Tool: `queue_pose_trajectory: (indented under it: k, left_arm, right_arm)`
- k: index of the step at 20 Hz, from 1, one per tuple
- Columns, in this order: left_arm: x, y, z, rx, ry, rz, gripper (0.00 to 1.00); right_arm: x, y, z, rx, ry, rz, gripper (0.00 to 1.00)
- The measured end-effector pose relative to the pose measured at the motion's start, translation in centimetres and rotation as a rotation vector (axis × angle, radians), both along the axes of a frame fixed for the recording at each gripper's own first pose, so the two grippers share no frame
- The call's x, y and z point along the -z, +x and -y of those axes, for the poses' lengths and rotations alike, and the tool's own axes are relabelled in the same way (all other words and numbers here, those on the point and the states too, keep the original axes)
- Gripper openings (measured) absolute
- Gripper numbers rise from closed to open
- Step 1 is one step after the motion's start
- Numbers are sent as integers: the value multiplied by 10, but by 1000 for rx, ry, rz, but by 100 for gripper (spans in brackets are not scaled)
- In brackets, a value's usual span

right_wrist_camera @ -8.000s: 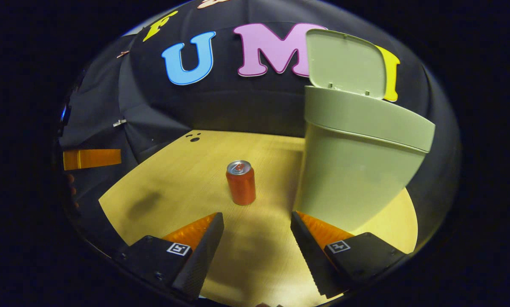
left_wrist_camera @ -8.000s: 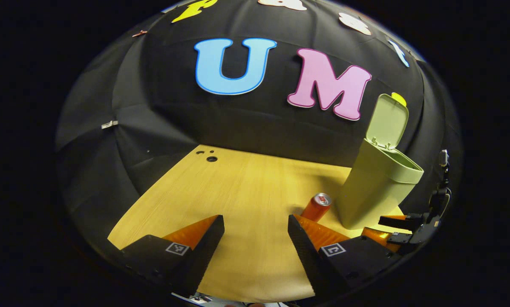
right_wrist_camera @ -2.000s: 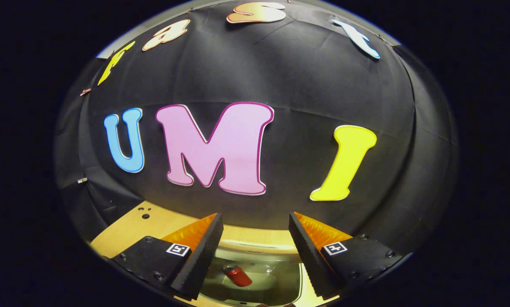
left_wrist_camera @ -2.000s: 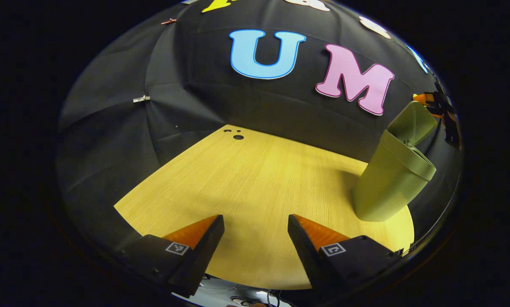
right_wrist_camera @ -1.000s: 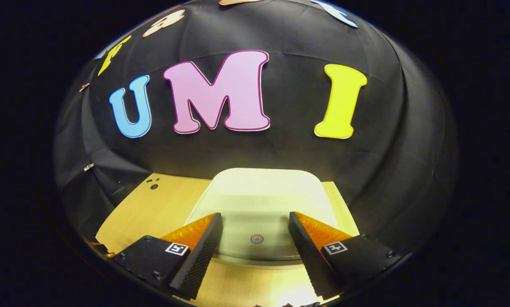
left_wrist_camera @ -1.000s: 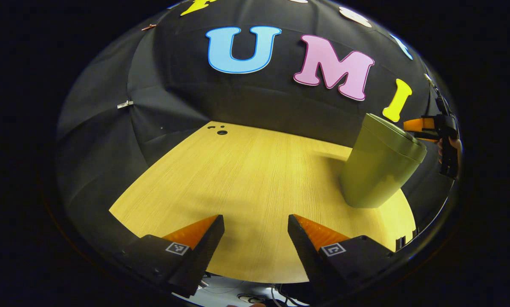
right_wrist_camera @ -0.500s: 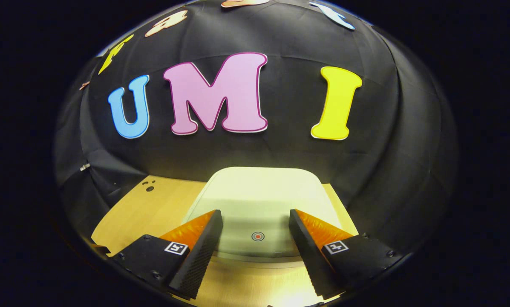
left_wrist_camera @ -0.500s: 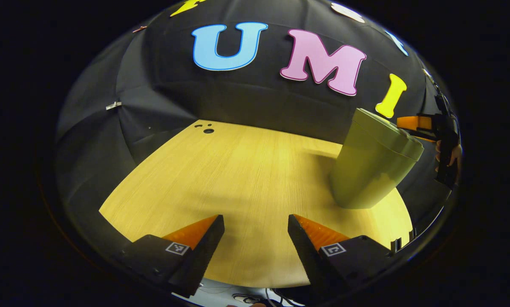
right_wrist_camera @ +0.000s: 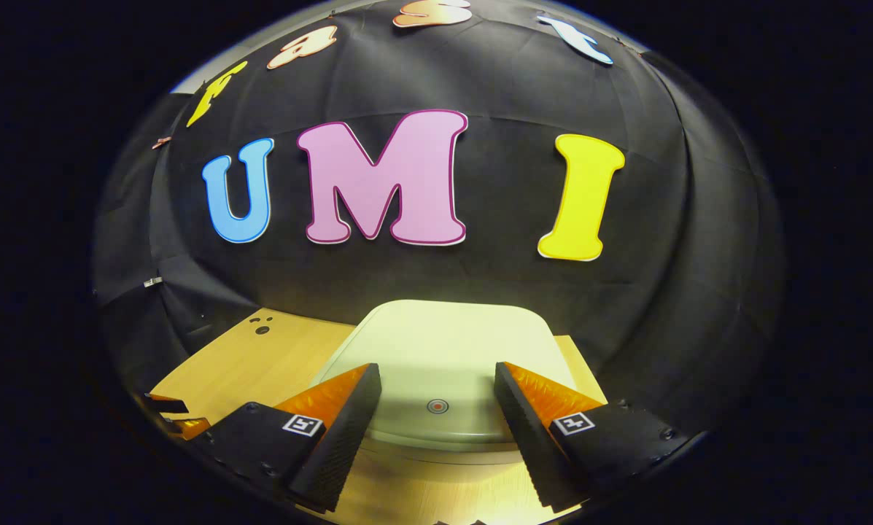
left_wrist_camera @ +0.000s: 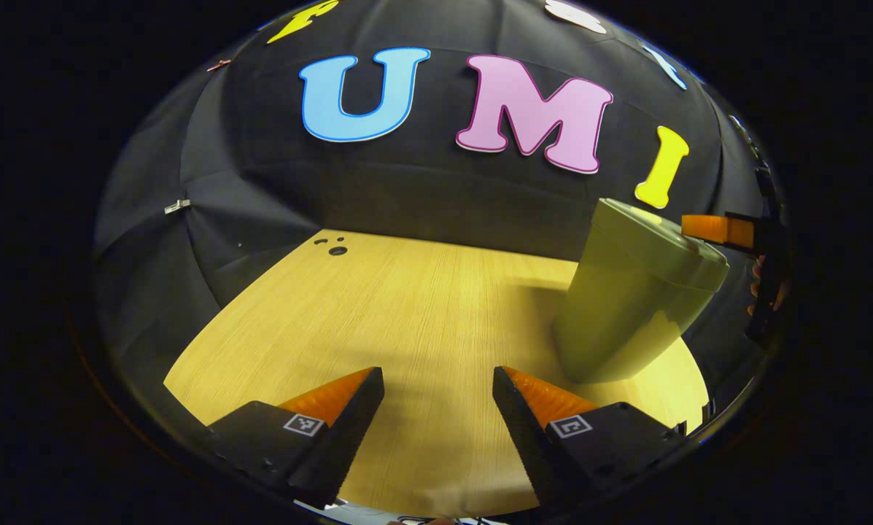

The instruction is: Press the lid of the desktop garbage bin to open it, pick up the crumpled paper on the desktop and throw it into the bin, then pick up the pop can on the desktop and drop it into the bin, and finally close the garbage bin lid.

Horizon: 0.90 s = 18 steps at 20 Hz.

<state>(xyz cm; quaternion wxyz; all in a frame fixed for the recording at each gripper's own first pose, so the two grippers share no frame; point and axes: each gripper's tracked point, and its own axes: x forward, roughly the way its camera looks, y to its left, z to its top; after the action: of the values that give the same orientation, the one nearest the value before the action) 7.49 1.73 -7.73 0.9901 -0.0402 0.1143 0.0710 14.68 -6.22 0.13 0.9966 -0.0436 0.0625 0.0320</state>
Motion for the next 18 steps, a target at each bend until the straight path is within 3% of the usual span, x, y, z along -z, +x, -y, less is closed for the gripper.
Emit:
queue_pose_trajectory:
  k: [6, 10, 14, 18]
  left_arm:
    - [-70, -4, 4, 28, 9, 151, 96]
    - [-124, -25, -10, 24, 72, 277, 96]
    - [-142, -53, -24, 14, 107, 334, 96]
    - [-129, -82, -36, 14, 135, 350, 96]
  right_arm:
    - [-37, -24, -17, -5, -55, 90, 98]
    - [-42, -62, -37, 25, -23, 111, 98]
    - [-32, -102, -64, 36, 32, 130, 98]
    - [-10, -134, -90, 39, 27, 122, 98]
